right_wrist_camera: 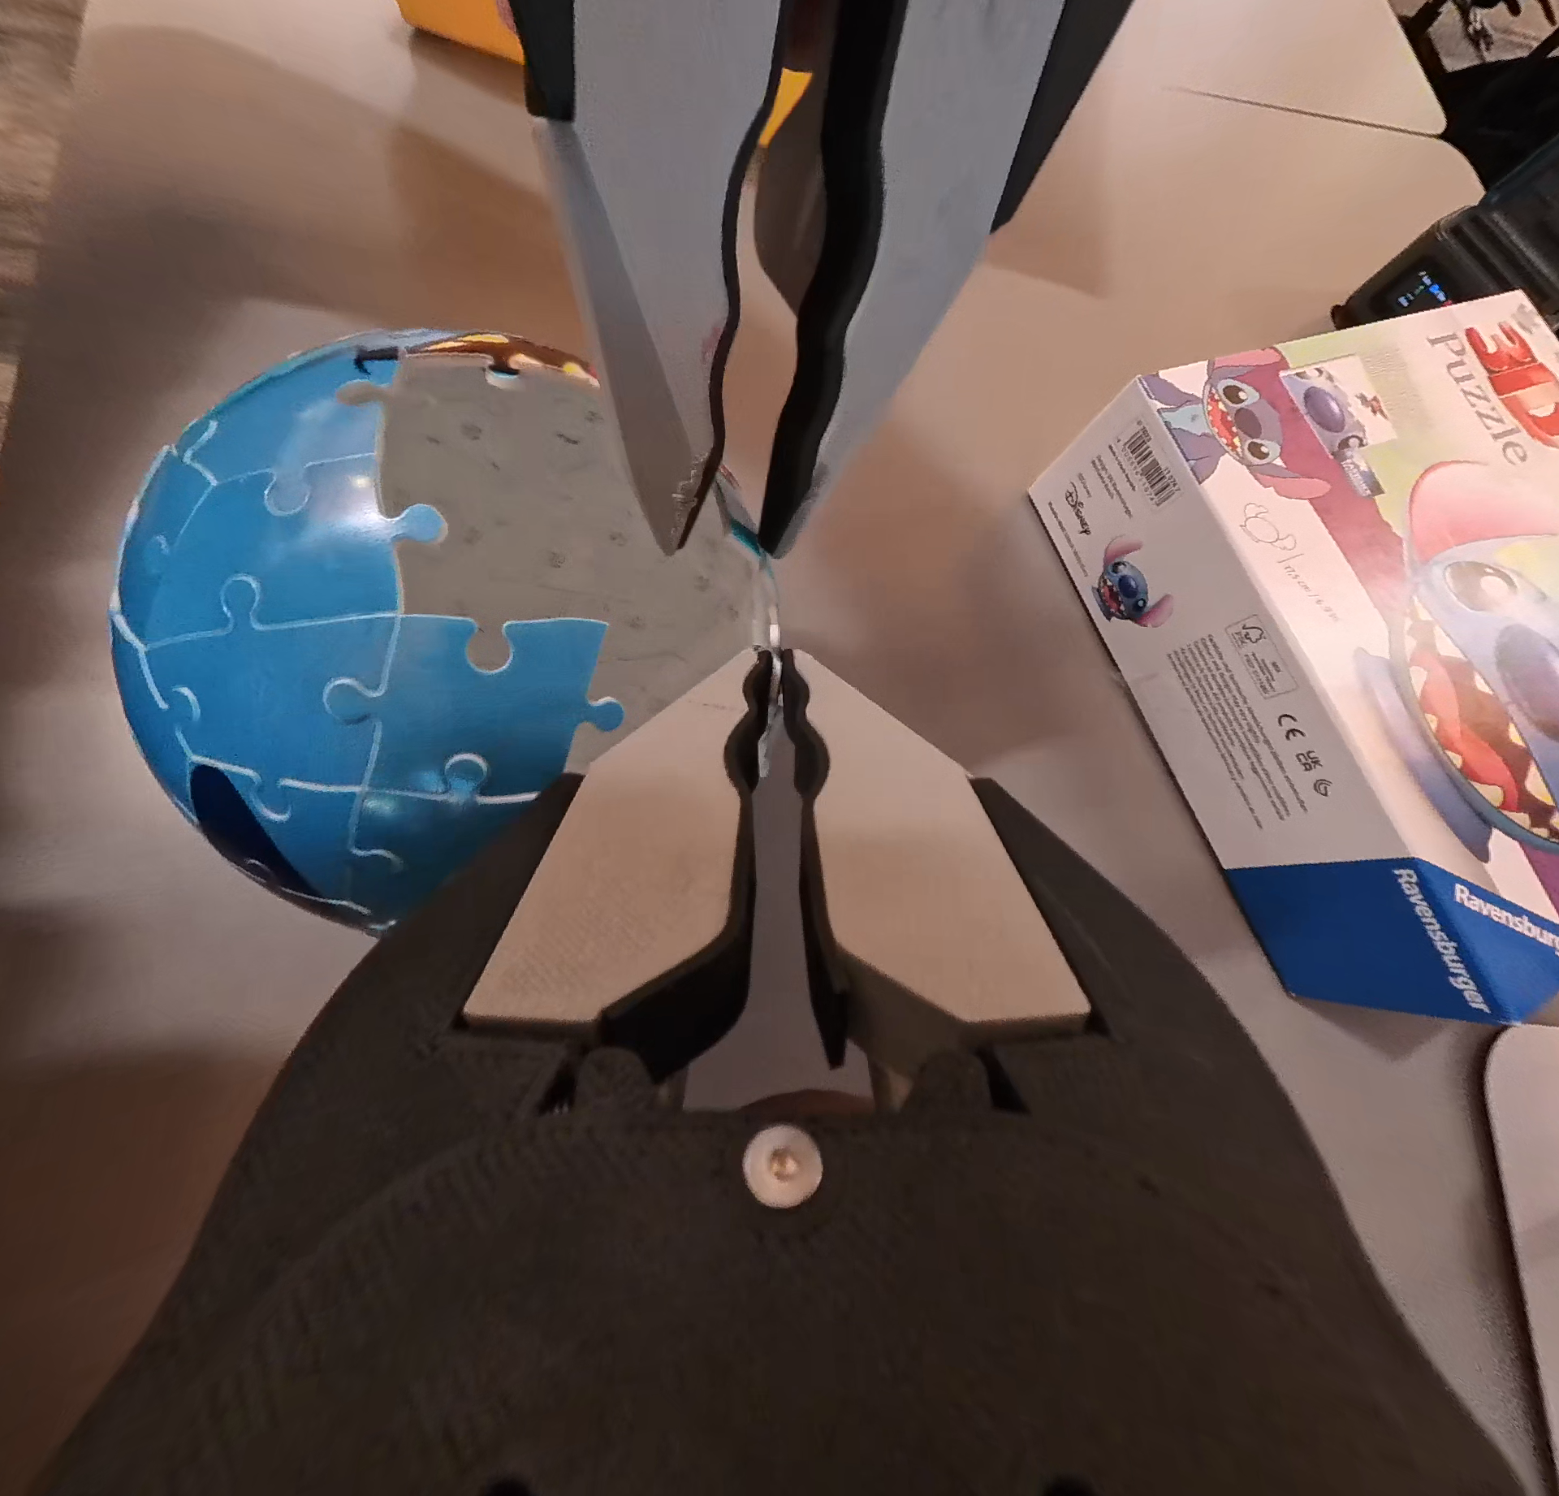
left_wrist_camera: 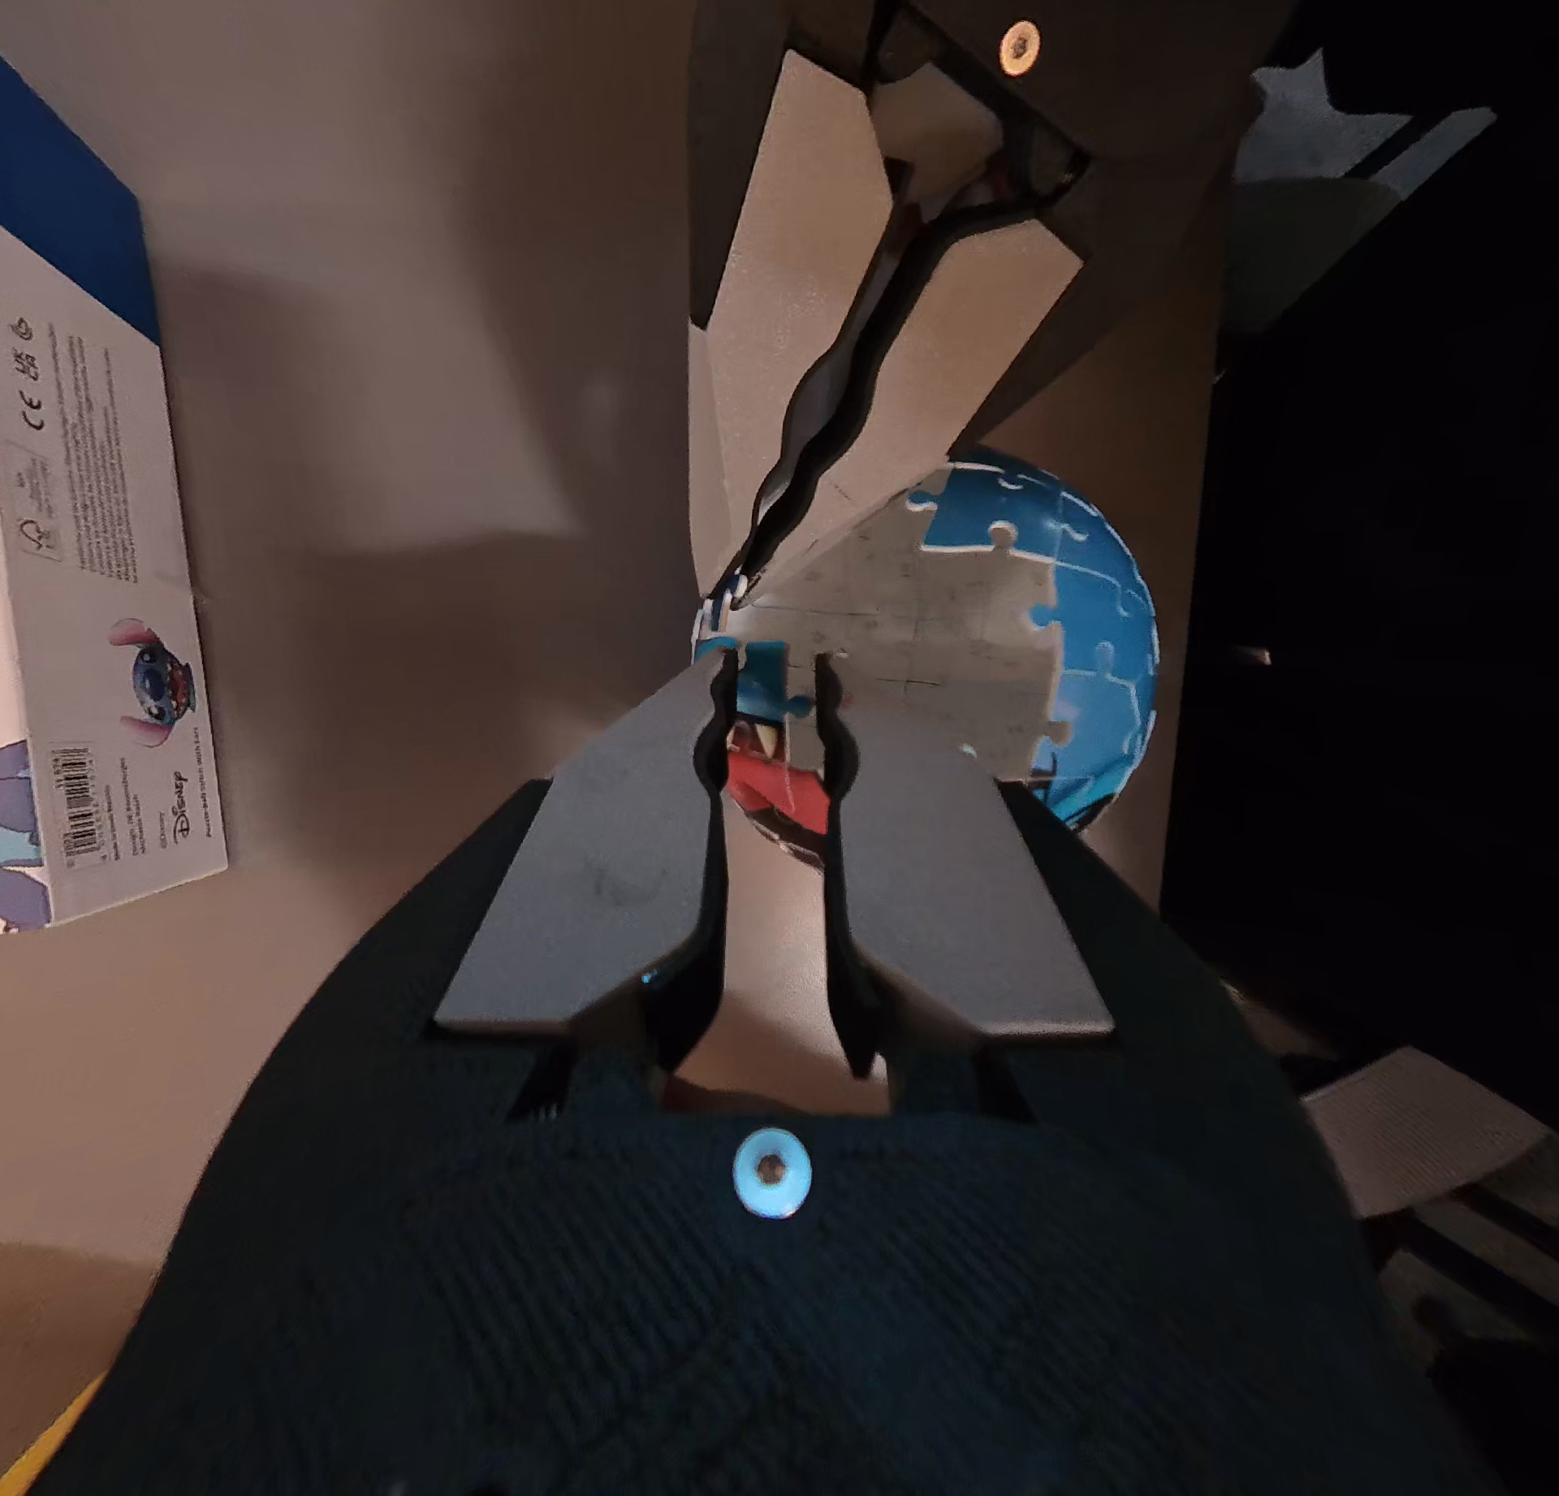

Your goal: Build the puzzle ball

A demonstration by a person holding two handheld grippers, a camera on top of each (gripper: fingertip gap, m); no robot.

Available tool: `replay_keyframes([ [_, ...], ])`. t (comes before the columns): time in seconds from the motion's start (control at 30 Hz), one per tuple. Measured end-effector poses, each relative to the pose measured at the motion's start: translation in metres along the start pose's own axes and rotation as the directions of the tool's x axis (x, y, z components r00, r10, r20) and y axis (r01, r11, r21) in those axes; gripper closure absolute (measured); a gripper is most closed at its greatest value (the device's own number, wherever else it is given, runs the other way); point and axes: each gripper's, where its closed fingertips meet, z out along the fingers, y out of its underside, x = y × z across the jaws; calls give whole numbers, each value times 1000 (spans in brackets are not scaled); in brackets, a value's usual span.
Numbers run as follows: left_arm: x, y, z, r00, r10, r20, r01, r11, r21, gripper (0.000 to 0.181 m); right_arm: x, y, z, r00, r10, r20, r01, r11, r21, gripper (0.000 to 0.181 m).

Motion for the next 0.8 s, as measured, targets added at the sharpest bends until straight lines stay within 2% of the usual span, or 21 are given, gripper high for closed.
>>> replay_keyframes([
  [0.13, -13, -9, -7, 999, -25, 46, 24, 999, 38, 158, 1, 0, 1, 1000, 24, 18, -24, 1000, 9, 181],
  [0.2, -20, -15, -9, 995, -22, 97, 17, 999, 47, 166, 2, 0, 1, 999, 29, 14, -30, 999, 16, 181],
  [0.6, -16, -6, 14, 986, 98, 131, -73, 980, -183, 174, 3, -3, 2, 998, 56, 6, -56, 996, 70, 181],
  [0.8, -15, -3, 18, 981, 139, 134, -102, 963, -251, 179, 1, -2, 3, 999, 49, 19, -50, 996, 77, 181],
])
